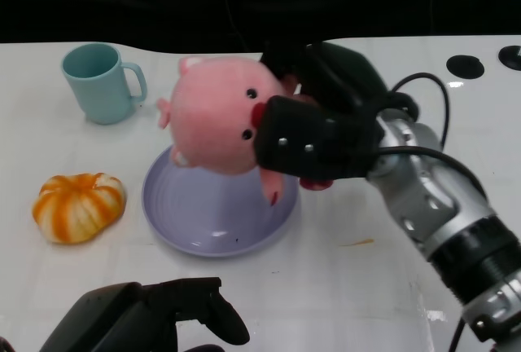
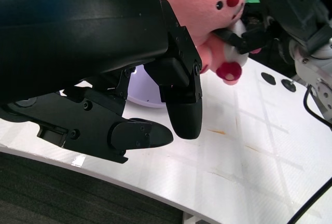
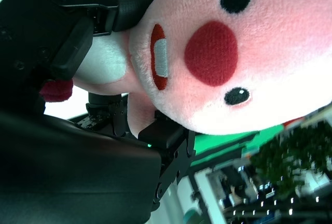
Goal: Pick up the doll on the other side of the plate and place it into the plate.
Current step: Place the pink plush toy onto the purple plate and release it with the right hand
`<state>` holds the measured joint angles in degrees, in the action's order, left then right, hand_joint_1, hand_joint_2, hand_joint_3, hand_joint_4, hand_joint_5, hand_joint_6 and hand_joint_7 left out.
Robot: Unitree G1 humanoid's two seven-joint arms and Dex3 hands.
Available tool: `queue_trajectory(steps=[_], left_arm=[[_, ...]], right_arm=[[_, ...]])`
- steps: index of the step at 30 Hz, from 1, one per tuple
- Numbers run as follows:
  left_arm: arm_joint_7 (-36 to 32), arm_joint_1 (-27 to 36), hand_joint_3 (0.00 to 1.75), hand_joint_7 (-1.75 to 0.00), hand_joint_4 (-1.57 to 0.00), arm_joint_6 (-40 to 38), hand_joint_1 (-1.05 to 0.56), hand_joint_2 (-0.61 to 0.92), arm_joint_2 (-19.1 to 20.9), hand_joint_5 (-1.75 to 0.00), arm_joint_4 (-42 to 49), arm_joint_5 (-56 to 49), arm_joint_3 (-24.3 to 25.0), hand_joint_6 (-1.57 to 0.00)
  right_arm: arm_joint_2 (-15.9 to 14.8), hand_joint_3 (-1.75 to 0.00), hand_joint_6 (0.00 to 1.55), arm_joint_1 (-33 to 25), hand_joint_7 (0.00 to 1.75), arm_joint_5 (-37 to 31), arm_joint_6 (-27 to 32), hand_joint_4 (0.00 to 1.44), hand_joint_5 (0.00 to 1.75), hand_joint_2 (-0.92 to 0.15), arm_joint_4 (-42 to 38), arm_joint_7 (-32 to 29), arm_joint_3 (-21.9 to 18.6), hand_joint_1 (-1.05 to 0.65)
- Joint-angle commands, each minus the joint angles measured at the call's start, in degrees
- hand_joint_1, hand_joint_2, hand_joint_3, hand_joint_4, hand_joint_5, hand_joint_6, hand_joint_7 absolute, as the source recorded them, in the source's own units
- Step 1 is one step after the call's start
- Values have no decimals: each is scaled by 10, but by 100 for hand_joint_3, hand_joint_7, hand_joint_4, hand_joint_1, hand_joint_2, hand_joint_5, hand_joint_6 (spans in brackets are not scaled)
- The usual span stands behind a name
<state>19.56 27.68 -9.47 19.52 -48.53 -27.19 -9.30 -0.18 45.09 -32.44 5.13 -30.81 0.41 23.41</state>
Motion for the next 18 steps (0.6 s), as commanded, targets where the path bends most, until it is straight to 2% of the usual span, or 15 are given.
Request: queue_trajectory(steps=[1,6,7,8,11,12,13,14,15,16,17,18], left_arm=[[1,8,39,-90,-61,26,-22,91,6,-172,-24,-21,-28,-72],[3,7,40,-92,-61,20,-22,91,4,-172,-28,-24,-33,-71],[2,8,41,-92,-61,19,-22,91,4,-172,-29,-24,-33,-71],[2,8,41,-93,-61,19,-22,91,4,-172,-29,-26,-33,-71],[1,8,41,-94,-61,17,-22,90,5,-173,-31,-27,-33,-70],[2,9,41,-94,-60,15,-22,90,6,-173,-32,-25,-31,-70],[3,9,41,-94,-60,15,-22,90,6,-173,-32,-23,-30,-70],[3,9,41,-94,-60,16,-22,90,6,-172,-32,-22,-29,-69],[3,9,41,-94,-60,17,-22,90,7,-172,-32,-21,-28,-69],[3,9,41,-94,-60,17,-22,90,8,-172,-31,-20,-28,-69],[3,9,41,-95,-60,17,-22,90,8,-172,-31,-19,-27,-69],[3,10,41,-95,-60,17,-23,90,9,-172,-31,-19,-26,-69]], right_arm=[[23,-135,79,27,175,0,7,101,175,-31,-31,2,10,-23],[48,-133,79,48,174,-7,16,100,175,-27,-77,0,26,-21],[51,-126,78,51,170,-10,20,98,175,-29,-84,0,29,-21],[55,-112,79,52,153,-10,24,94,175,-34,-88,1,30,-22],[62,-45,97,56,63,-7,40,85,174,-64,-95,11,30,-28],[64,-33,96,59,45,-6,48,80,174,-70,-97,20,32,-28],[64,-24,90,60,28,-6,51,74,165,-77,-99,28,35,-29],[63,-15,82,60,14,-6,53,68,148,-83,-100,33,37,-31],[61,-12,80,60,9,-9,50,67,141,-85,-100,35,41,-31],[55,-9,75,60,5,-16,49,55,125,-88,-98,41,50,-35],[51,-11,65,60,2,-23,50,37,92,-90,-95,47,57,-44],[46,-12,60,59,1,-28,53,31,76,-91,-89,56,62,-48]])
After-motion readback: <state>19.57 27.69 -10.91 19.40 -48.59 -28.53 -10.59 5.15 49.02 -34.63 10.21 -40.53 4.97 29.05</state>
